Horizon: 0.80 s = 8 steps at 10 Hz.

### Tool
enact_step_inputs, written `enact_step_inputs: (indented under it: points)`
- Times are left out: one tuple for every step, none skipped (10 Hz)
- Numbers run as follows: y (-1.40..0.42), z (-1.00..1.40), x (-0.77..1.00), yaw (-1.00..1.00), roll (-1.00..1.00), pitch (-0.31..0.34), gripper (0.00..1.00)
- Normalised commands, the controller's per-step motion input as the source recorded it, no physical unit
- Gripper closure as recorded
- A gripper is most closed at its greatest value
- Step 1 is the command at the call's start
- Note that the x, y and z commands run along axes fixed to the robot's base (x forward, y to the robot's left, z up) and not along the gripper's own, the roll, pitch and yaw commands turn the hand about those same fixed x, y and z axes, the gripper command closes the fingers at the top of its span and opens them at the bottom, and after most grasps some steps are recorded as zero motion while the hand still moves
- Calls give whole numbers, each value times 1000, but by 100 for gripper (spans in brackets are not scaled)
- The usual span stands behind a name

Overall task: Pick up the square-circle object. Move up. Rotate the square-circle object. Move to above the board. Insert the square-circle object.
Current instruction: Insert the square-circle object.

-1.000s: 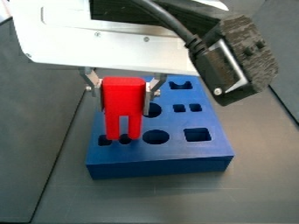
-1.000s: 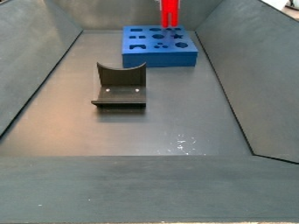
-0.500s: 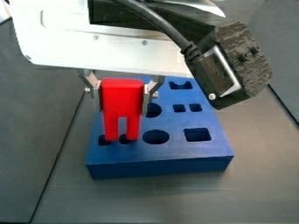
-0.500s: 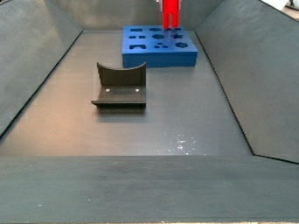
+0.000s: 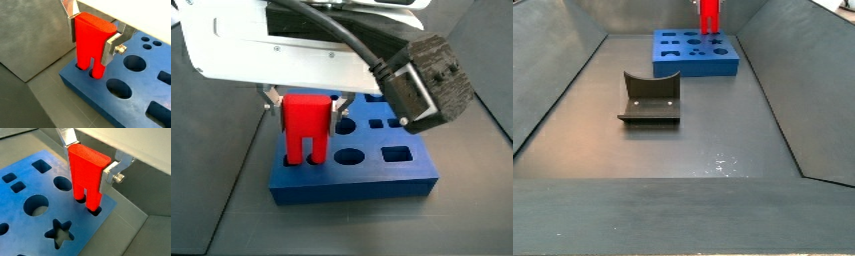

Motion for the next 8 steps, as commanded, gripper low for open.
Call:
enact_step_inputs:
  points:
    - [-40, -77, 0, -123, 9, 0, 100]
    - [0, -86, 0, -91, 0, 0, 100]
    - [0, -66, 0, -77, 0, 0, 100]
    - [0, -46, 0, -80, 0, 0, 100]
    - [0, -63, 0, -91, 0, 0, 100]
    - [0, -49, 0, -86, 0, 0, 100]
    - [91, -20, 0, 0, -21, -10, 100]
    - [26, -66, 0, 0, -9, -20, 100]
